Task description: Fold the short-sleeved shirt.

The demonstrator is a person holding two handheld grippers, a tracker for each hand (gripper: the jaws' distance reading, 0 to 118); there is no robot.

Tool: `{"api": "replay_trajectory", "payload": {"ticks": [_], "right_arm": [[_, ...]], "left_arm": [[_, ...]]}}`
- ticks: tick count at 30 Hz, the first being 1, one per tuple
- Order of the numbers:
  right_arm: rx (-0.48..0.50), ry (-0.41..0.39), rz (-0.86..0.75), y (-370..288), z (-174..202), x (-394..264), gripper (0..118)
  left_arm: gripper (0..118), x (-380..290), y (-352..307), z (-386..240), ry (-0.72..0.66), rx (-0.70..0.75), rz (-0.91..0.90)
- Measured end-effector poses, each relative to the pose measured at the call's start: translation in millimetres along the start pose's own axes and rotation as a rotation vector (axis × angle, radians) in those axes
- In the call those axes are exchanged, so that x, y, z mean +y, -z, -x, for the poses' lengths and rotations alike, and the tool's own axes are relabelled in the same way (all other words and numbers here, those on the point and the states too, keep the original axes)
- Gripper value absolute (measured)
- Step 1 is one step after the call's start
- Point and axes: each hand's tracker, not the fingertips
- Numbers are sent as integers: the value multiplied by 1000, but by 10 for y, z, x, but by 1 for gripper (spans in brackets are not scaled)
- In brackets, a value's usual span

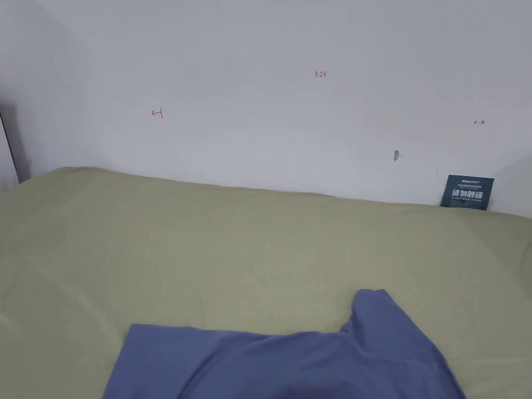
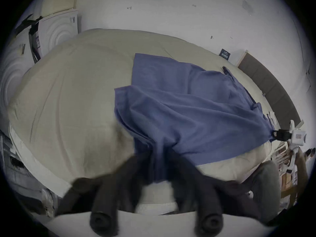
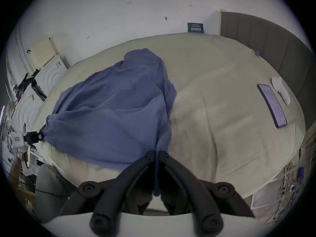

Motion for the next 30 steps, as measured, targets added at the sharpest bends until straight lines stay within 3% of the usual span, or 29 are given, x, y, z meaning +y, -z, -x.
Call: {"api": "replay_trajectory", "payload": {"ticks": [1, 2, 3, 4, 9, 10, 11, 12, 13, 14, 15, 17, 22, 23, 24, 25, 26, 27, 28, 30], "right_arm": [[-17, -10, -22, -75, 25, 26, 32], [-43, -37, -59, -168, 41, 60, 65], [-37, -39, -92, -274, 58, 117, 96], [-24, -35, -148, -389, 89, 149, 101], [-37, -124, -542, -967, 469, 294, 94], [-53, -143, -606, -1035, 545, 305, 83], [-55, -170, -619, -1041, 582, 322, 61], [-79, -199, -635, -1063, 667, 336, 17], [-115, -225, -641, -1063, 746, 348, 0], [-155, -257, -644, -1047, 827, 350, 0], [-159, -262, -642, -1022, 798, 367, 0], [-93, -253, -614, -1011, 840, 390, 0], [-57, -244, -586, -842, 934, 395, 0], [-52, -245, -577, -802, 941, 402, 0], [-46, -246, -568, -769, 939, 411, 0], [-44, -244, -562, -744, 936, 420, 0], [-42, -244, -554, -714, 929, 432, 0], [-43, -246, -546, -676, 923, 446, 0], [-47, -246, -542, -644, 911, 458, 0], [-51, -247, -529, -570, 868, 504, 0]], "left_arm": [[67, -8, -76, -27, -3, 17, -7], [88, -22, -169, -41, -11, 26, -30], [93, -20, -306, -65, -37, 17, -88], [93, -1, -418, -90, -60, 5, -127], [91, 172, -981, -377, -80, 83, -480], [88, 193, -1053, -444, -76, 98, -536], [82, 210, -1132, -537, -71, 130, -588], [57, 214, -1201, -627, -46, 147, -663], [19, 183, -1156, -568, 0, 168, -704], [0, 215, -1145, -637, 59, 209, -713], [0, 245, -1111, -688, 109, 270, -687], [0, 335, -1021, -734, 128, 201, -596], [3, 770, -620, -618, 56, 106, -492], [13, 934, -488, -563, 49, 91, -449], [38, 1134, -318, -491, 35, 86, -391], [53, 1282, -147, -414, 12, 90, -340], [63, 1465, 63, -348, -24, 137, -305], [63, 1654, 274, -277, -46, 141, -233], [82, 1772, 450, -219, -84, 165, -224], [87, 2051, 870, -79, -88, 144, -163]]}}
